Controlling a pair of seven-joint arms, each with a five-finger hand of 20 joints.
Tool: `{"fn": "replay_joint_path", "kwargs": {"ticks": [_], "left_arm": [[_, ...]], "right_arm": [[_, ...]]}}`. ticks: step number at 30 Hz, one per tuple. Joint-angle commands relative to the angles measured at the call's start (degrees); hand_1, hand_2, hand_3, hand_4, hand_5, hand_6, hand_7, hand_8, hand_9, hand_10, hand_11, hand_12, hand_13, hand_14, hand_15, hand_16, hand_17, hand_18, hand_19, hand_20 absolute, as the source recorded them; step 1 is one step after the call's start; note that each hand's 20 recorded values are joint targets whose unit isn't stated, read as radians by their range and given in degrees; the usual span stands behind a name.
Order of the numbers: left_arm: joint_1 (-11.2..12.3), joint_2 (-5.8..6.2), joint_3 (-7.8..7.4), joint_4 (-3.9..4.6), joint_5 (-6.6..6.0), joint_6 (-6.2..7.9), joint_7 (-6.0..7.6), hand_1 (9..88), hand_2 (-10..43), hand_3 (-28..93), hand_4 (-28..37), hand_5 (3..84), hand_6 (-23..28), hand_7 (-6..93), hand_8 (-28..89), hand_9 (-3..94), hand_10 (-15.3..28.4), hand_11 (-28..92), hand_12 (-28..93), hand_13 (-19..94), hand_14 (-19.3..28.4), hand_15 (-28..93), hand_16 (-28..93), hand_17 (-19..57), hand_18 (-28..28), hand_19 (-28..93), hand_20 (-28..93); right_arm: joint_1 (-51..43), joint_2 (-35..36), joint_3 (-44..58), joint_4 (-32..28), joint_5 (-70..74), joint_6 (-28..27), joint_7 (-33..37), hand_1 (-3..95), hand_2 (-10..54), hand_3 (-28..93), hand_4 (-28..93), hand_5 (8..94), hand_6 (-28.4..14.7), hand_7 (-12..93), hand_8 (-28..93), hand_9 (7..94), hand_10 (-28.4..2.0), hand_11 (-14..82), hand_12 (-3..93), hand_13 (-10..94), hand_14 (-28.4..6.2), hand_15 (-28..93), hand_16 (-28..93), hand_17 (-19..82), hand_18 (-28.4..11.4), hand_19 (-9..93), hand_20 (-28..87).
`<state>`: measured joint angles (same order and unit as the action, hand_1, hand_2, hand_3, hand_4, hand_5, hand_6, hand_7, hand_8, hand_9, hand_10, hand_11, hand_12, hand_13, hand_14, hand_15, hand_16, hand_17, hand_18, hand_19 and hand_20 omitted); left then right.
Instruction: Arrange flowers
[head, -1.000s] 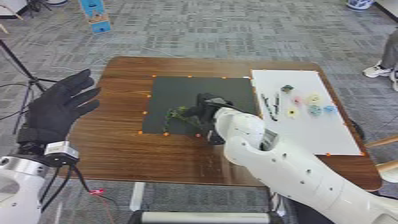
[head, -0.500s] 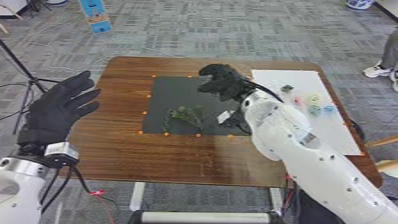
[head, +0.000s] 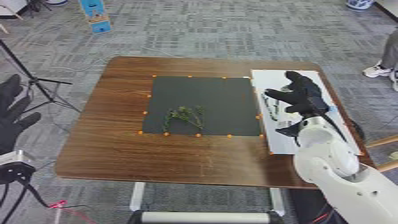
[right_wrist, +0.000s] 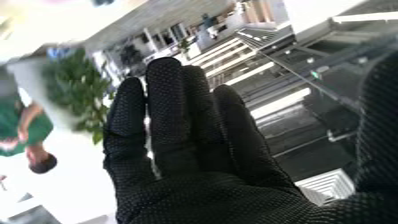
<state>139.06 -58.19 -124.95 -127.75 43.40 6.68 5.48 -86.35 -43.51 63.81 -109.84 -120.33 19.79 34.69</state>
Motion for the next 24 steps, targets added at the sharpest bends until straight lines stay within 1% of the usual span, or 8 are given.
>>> {"fn": "replay_joint_path", "kwargs": {"ticks": [1,5,8,11,13,17,20,24], "left_arm": [[-1.07,0.05,3.19,1.56,-0.84,-3.98,1.39,30.6,-9.5,51,-28.3,18.9,2.2,16.8,-9,15.5,8.3,9,21,13,11.1,3,10,-14.3,22.5,37,5],[-4.06,1.08,5.79,1.88,-0.71,-7.65,0.15,25.9,-9.5,60,-28.3,21.6,2.2,18.2,-10,17.6,8.6,14,18,15,11.6,8,7,-12.9,21.9,37,6],[-5.79,1.47,7.75,1.97,-0.32,-8.82,-0.56,24.6,-9.5,63,-28.3,22.1,2.2,18.9,-10,18.2,9.0,16,17,17,13.2,11,5,-12.4,23.0,38,6],[-6.02,1.49,8.79,1.81,-1.02,-8.29,-0.35,24.7,-9.5,62,-28.3,22.5,2.4,18.9,-10,18.5,9.1,16,16,17,13.2,11,5,-12.3,22.9,38,6],[-6.55,1.59,9.23,2.0,-0.86,-8.04,-0.58,24.6,-9.5,62,-28.3,22.7,2.4,18.7,-10,18.6,9.3,16,16,17,12.9,12,5,-12.3,22.5,38,7],[-6.8,1.71,9.6,2.03,-0.99,-7.79,-0.37,23.4,-9.5,63,-28.3,23.0,2.4,18.4,-10,18.7,9.4,16,16,17,12.7,12,5,-12.4,22.3,38,7],[-6.76,1.77,9.51,1.95,-1.15,-7.47,-0.25,23.2,-9.5,64,-28.3,23.0,2.4,18.3,-10,18.7,9.4,16,16,17,12.7,12,5,-12.5,22.3,38,7],[-6.88,1.76,9.54,1.85,-1.05,-7.72,-0.11,22.9,-9.5,64,-28.3,23.1,2.5,18.2,-10,18.7,9.4,16,16,17,12.6,12,5,-12.6,22.3,38,7]], "right_arm": [[-1.22,1.06,-1.59,0.84,-2.76,-3.0,4.46,19.4,-9.5,69,-28,40.1,-12.4,11,-6,40.4,-18.0,37.5,34.4,37,-16.3,70,26,19,-23.0,73,48],[1.51,0.19,-4.36,2.34,-2.97,-6.28,5.96,18.3,-9.5,71,-28,43.6,-12.1,13,-6,43.2,-18.1,41.4,36.0,40,-16.3,71,27,21,-23.1,75,48],[1.19,-0.03,-4.38,3.22,-1.86,-5.18,-0.58,18.2,-9.5,73,-28,45.5,-10.6,17,-6,43.2,-17.9,47.8,39.5,41,-16.1,72,28,21,-22.8,76,48],[1.43,0.87,-5.25,3.51,2.29,-1.42,-9.5,22.1,-9.3,80,-26,44.8,-7.8,25,-8,42.5,-17.4,54.3,43.1,42,-15.8,74,30,21,-22.1,77,47],[1.38,2.01,-5.18,3.74,6.22,0.14,-17.4,26.5,0.2,85,-20,45.6,-5.1,27,-10,43.7,-16.4,56.4,45.1,43,-15.7,75,31,22,-21.4,77,48],[1.39,3.1,-3.55,2.53,9.08,-7.1,-23.51,34.5,3.5,89,-15,45.1,-0.9,22,-12,58.3,-13.1,44.9,62.5,54,-14.6,76,39,28,-21.9,82,49],[2.33,3.63,-3.64,1.96,11.08,-15.58,-24.82,34.4,5.2,90,-13,40.5,0.1,17,-11,65.7,-11.6,45.1,62.0,60,-14.2,76,40,32,-22.5,87,50],[5.3,4.15,-8.02,3.9,10.96,-19.56,-26.32,29.1,11.4,90,-9,38.7,0.0,14,-10,70.4,-12.6,50.5,54.9,66,-13.3,79,35,37,-23.8,92,51]]}}
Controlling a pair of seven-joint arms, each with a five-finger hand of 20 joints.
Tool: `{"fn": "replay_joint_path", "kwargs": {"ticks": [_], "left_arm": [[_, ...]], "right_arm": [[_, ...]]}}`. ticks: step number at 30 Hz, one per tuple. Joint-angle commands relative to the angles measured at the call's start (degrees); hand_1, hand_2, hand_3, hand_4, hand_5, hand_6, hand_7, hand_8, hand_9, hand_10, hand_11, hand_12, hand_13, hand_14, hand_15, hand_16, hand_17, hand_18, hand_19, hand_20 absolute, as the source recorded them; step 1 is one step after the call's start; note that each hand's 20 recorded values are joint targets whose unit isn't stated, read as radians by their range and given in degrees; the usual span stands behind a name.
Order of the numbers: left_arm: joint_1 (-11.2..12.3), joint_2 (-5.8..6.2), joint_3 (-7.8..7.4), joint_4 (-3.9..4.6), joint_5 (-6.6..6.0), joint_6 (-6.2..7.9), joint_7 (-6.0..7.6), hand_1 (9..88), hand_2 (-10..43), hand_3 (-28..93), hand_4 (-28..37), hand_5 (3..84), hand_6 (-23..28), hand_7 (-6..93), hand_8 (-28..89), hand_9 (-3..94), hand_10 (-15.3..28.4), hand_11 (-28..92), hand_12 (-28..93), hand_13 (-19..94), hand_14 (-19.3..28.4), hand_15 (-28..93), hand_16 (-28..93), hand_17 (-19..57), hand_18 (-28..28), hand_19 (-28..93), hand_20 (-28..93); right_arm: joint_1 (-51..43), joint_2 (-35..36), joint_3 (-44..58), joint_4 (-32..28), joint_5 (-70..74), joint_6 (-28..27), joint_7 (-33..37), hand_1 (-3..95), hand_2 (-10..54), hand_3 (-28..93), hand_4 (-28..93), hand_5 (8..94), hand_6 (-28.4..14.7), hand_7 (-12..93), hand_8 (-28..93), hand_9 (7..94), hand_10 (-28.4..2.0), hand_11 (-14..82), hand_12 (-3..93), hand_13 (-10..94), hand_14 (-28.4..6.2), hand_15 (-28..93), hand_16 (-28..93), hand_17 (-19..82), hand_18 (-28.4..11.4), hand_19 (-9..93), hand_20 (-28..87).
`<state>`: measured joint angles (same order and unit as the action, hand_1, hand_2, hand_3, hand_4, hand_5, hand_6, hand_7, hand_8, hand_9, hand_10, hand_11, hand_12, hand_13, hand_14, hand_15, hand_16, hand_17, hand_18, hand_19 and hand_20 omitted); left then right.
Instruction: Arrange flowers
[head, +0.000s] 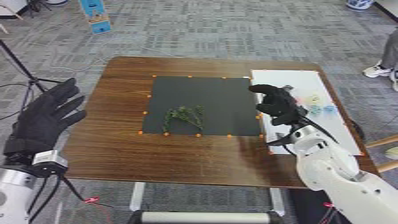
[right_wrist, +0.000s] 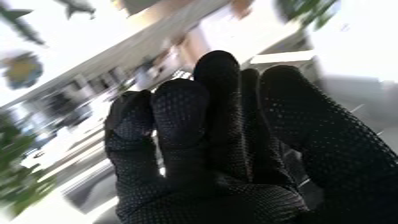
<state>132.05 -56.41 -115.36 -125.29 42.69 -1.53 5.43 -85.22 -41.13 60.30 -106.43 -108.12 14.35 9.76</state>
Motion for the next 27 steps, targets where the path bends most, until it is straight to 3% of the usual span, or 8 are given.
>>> {"fn": "replay_joint_path", "kwargs": {"ticks": [1,6,19,27], "left_arm": [[0.08,0.03,-0.03,-0.62,-0.4,0.48,-0.15,23.0,-9.5,64,-28.3,23.1,2.4,18.2,-10,18.7,9.4,16,16,17,12.6,13,5,-12.6,22.3,38,7],[-0.14,-0.05,0.11,-0.69,-0.42,0.5,0.05,22.8,-9.5,64,-28.3,23.1,2.4,18.1,-10,18.7,9.4,16,16,17,12.6,13,5,-12.7,22.2,38,7],[0.49,-0.16,-0.31,-0.84,-0.49,0.71,-0.18,22.4,-9.5,64,-28.3,23.3,2.3,18.2,-10,19.0,9.4,16,16,17,12.6,14,4,-12.8,22.2,38,7],[1.09,-0.28,-0.5,-1.07,-0.62,0.78,0.0,22.0,-9.5,65,-28.3,23.4,2.3,18.2,-10,19.1,9.5,16,16,17,12.7,14,4,-12.8,22.2,38,7]], "right_arm": [[4.76,1.75,-5.39,0.8,-0.84,-15.44,-1.02,27.7,12.6,90,-8,38.7,0.0,13,-10,71.7,-12.6,53.0,52.5,69,-12.5,81,36,40,-24.0,93,56],[5.9,2.08,-7.58,1.01,-0.7,-21.37,-0.85,23.9,16.2,92,-4,40.7,-1.0,13,-10,80.5,-10.4,63.7,38.6,79,-8.9,86,37,51,-23.7,93,71],[13.56,0.67,-16.19,1.67,-2.0,-28.21,-2.1,22.2,17.5,92,-3,42.9,-1.5,14,-11,83.5,-9.2,64.6,37.3,83,-7.7,86,38,56,-23.2,93,74],[16.81,-1.35,-19.67,2.25,-2.14,-28.14,-1.99,22.0,17.6,92,-3,42.8,-1.7,14,-11,83.6,-9.3,64.2,37.2,83,-7.5,86,38,56,-23.1,93,73]]}}
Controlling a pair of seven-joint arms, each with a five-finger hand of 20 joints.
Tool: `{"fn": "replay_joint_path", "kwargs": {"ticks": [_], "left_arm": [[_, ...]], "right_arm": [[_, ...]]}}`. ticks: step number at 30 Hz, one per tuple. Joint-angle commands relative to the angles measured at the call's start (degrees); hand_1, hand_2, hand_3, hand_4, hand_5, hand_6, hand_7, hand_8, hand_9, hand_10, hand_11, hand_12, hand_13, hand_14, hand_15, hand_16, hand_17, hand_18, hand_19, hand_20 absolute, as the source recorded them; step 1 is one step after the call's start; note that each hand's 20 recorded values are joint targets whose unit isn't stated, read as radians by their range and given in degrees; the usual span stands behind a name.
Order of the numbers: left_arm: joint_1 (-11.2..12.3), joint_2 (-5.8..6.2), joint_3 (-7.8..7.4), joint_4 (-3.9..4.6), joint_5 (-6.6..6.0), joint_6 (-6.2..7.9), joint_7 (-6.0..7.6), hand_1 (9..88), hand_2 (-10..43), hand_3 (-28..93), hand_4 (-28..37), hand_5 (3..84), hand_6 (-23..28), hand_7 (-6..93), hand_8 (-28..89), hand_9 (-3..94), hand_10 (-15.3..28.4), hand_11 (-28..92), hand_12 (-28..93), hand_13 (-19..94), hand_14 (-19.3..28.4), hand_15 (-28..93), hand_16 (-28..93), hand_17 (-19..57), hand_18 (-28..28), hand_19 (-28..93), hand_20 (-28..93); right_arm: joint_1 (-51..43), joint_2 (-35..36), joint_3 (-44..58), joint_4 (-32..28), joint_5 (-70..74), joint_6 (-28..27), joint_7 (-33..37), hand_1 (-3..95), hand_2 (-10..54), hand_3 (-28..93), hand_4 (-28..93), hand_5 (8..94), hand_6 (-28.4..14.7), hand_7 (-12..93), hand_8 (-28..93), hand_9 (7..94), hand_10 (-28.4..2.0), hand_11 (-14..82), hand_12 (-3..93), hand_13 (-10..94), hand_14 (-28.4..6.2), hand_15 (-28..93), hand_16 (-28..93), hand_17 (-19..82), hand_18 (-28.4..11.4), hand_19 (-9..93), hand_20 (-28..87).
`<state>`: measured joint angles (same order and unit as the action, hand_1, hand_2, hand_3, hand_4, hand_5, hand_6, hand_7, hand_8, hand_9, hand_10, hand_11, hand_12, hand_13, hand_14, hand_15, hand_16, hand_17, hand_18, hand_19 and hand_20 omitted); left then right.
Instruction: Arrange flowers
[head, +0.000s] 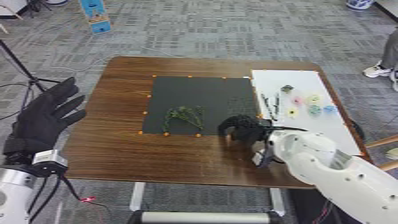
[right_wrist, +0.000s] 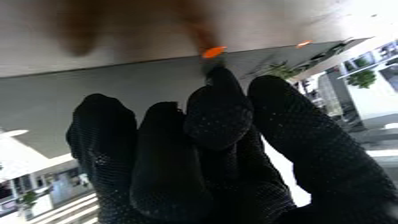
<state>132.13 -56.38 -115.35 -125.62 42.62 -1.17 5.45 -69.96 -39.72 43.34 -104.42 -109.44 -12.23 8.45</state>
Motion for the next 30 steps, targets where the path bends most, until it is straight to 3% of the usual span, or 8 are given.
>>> {"fn": "replay_joint_path", "kwargs": {"ticks": [1,11,30], "left_arm": [[1.07,-0.3,-0.52,-0.78,-0.53,0.45,0.08,21.9,-9.5,65,-28.3,23.4,2.3,18.2,-10,19.1,9.5,16,16,17,12.7,14,4,-12.8,22.2,38,7],[2.24,-0.59,-1.58,-1.1,-0.75,0.78,0.03,21.7,-9.5,65,-28.3,23.5,2.3,18.1,-10,19.2,9.5,16,16,17,12.6,14,4,-12.8,22.3,38,7],[1.8,-0.26,-1.15,-0.84,-0.84,0.75,-0.45,21.7,-9.5,65,-28.3,23.6,2.3,17.9,-10,19.2,9.5,16,16,17,12.6,14,4,-12.9,22.2,38,7]], "right_arm": [[1.73,-2.84,-2.98,0.19,-0.94,-1.5,-0.58,22.0,17.6,92,-3,42.8,-1.7,14,-11,83.6,-9.2,64.2,37.1,83,-7.6,86,38,56,-23.1,93,73],[3.89,-4.36,-5.15,-0.12,-1.22,-1.91,-1.02,22.2,17.8,92,-3,43.1,-2.0,14,-11,83.8,-9.2,64.0,36.8,83,-7.3,85,38,56,-23.1,93,73],[5.23,-6.05,-5.87,-1.25,-3.18,-4.97,-2.07,21.8,17.6,91,-3,44.8,-2.3,14,-11,84.0,-9.1,63.5,36.6,83,-7.2,85,38,57,-22.9,93,73]]}}
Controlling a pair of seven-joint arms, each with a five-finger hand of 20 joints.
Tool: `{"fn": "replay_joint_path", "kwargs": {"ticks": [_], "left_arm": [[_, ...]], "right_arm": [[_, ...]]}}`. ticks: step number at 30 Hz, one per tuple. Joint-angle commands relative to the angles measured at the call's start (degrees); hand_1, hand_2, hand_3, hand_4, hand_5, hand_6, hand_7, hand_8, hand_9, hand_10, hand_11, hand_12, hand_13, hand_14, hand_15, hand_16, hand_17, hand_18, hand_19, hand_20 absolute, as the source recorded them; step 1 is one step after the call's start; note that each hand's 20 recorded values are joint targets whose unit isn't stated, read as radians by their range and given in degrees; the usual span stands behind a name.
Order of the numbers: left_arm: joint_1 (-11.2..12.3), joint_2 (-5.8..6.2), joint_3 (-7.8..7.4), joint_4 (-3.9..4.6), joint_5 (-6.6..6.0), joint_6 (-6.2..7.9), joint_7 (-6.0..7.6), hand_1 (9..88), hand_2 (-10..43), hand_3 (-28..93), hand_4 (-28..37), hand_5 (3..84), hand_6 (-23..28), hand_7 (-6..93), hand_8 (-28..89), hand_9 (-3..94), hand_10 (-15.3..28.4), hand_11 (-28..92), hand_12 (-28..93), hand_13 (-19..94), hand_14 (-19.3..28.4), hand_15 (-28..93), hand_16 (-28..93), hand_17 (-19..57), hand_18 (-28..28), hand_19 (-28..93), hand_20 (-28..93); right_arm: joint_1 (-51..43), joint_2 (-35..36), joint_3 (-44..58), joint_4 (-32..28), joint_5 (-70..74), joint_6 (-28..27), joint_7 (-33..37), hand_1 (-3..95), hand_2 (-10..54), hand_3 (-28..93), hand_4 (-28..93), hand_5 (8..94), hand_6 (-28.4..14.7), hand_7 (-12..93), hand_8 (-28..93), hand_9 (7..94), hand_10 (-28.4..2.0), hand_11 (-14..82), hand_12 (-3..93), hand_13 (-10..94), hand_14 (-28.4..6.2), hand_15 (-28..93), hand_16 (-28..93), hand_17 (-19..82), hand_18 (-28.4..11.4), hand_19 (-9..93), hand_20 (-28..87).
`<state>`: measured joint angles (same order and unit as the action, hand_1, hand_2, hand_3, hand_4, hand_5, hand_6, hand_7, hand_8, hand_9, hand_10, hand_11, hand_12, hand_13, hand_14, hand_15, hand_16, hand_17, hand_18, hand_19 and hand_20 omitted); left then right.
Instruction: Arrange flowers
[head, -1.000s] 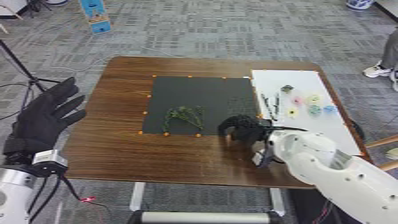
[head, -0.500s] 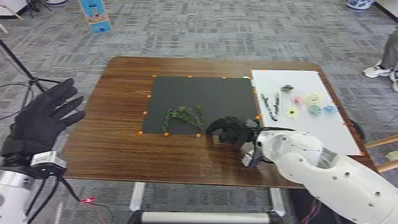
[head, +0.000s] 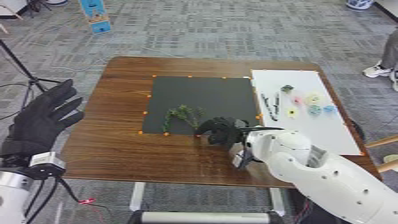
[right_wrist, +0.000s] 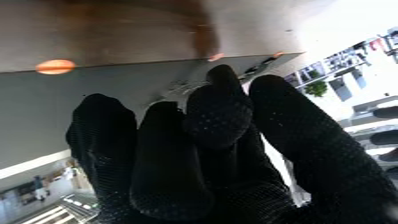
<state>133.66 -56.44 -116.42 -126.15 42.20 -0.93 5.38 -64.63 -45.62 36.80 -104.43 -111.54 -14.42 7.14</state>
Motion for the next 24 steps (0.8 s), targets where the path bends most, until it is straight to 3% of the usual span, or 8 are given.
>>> {"fn": "replay_joint_path", "kwargs": {"ticks": [1,14,24], "left_arm": [[0.35,-0.29,-0.14,-0.38,-0.42,0.44,-0.36,21.6,-9.5,65,-28.3,23.6,2.3,17.9,-10,19.2,9.5,16,16,17,12.6,14,4,-12.9,22.2,38,7],[0.55,-0.57,-0.11,-0.55,-0.24,0.69,-0.43,21.6,-9.5,66,-28.3,23.7,2.3,18.2,-10,19.3,9.4,17,16,17,12.6,14,4,-12.8,22.1,38,7],[0.52,-0.85,-0.07,-0.6,-0.25,0.98,-0.4,21.7,-9.5,66,-28.3,23.7,2.3,18.2,-10,19.3,9.4,17,16,17,12.6,14,4,-12.8,22.1,38,7]], "right_arm": [[-0.35,-0.28,1.19,-1.19,-1.28,-3.66,-1.18,21.8,17.6,91,-3,44.9,-2.3,14,-11,84.0,-9.1,63.5,36.6,83,-7.3,85,38,57,-22.9,93,73],[-1.17,-0.41,2.54,-2.41,-2.47,-7.25,-1.11,21.1,17.0,91,-3,47.3,-2.1,14,-11,84.2,-9.2,63.1,36.4,83,-7.2,85,38,56,-22.9,93,73],[-1.17,0.35,6.24,-2.67,-7.69,-2.51,6.86,20.7,16.7,91,-3,46.8,-4.5,13,-10,83.9,-9.4,62.3,36.6,83,-7.1,85,38,56,-23.0,93,73]]}}
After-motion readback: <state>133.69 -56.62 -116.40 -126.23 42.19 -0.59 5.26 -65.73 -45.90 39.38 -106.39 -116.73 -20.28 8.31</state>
